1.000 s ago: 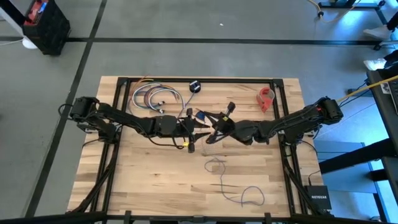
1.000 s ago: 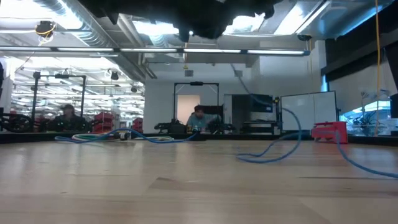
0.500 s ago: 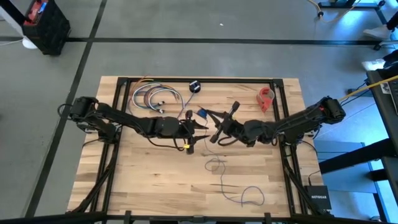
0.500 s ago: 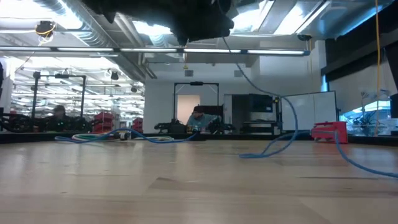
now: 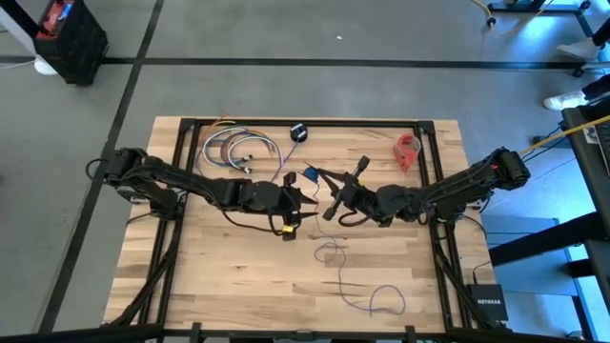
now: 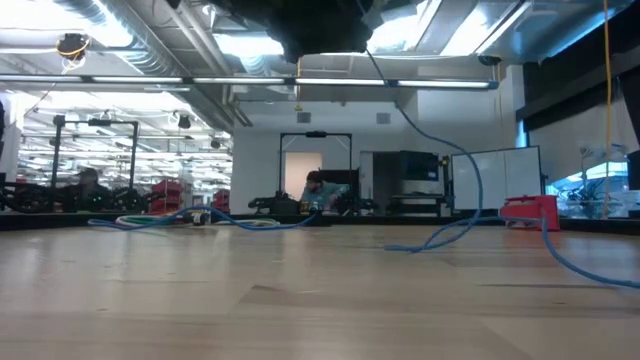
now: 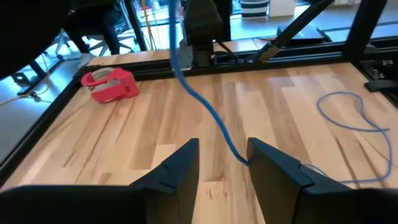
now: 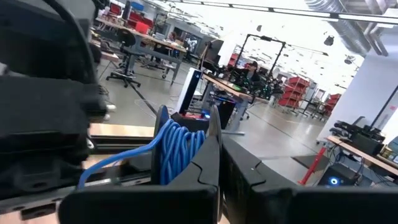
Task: Coil cords
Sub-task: Coil the blue wire onto the black spool
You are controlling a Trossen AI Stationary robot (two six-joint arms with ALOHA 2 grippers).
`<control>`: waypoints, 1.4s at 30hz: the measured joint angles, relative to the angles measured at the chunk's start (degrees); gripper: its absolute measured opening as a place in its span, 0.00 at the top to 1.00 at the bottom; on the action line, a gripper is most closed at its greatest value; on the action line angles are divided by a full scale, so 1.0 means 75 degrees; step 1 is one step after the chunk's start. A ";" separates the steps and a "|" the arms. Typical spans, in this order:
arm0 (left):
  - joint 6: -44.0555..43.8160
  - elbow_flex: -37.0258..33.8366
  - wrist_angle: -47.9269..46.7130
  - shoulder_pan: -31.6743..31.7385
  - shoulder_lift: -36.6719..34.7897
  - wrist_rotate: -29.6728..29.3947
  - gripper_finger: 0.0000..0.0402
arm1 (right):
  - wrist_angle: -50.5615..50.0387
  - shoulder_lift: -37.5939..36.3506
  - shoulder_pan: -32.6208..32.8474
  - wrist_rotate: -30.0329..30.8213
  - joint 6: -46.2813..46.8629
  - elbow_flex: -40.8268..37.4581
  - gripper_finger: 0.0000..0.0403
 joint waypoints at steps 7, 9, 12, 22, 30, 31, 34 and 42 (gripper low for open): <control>0.0185 0.0000 0.0186 0.0024 0.0006 -0.0008 0.88 | -0.0009 0.0000 0.0000 -0.0040 0.0007 0.0000 0.98; 0.0309 0.0000 0.0374 0.0019 0.0064 -0.0008 0.96 | 0.0003 0.0000 0.0000 -0.0088 0.0012 0.0003 0.98; 0.0462 0.0000 0.0567 0.0022 0.0232 -0.0008 0.98 | 0.0123 0.0000 0.0000 -0.0242 0.0015 0.0003 0.98; 0.0443 0.0000 0.0593 0.0391 0.0644 -0.0009 0.99 | 0.0399 -0.0018 0.0257 -0.0668 0.0010 0.0006 0.98; 0.0641 0.0016 -0.0175 0.0532 0.0430 -0.0475 0.98 | 0.0325 -0.0222 0.1023 -0.0009 -0.0728 -0.0003 0.98; 0.0663 0.0012 -0.0277 0.0531 0.0368 -0.0481 0.99 | 0.0208 -0.0242 0.1113 0.0106 -0.0805 -0.0003 0.98; 0.0682 0.0004 -0.0642 0.0523 0.0078 -0.0494 0.99 | 0.0041 -0.0308 0.1292 0.0414 -0.0820 0.0000 0.98; 0.0692 0.0000 -0.1869 0.0529 -0.0592 -0.1736 0.99 | -0.3105 -0.0344 0.1324 -0.0115 0.0670 0.0651 0.98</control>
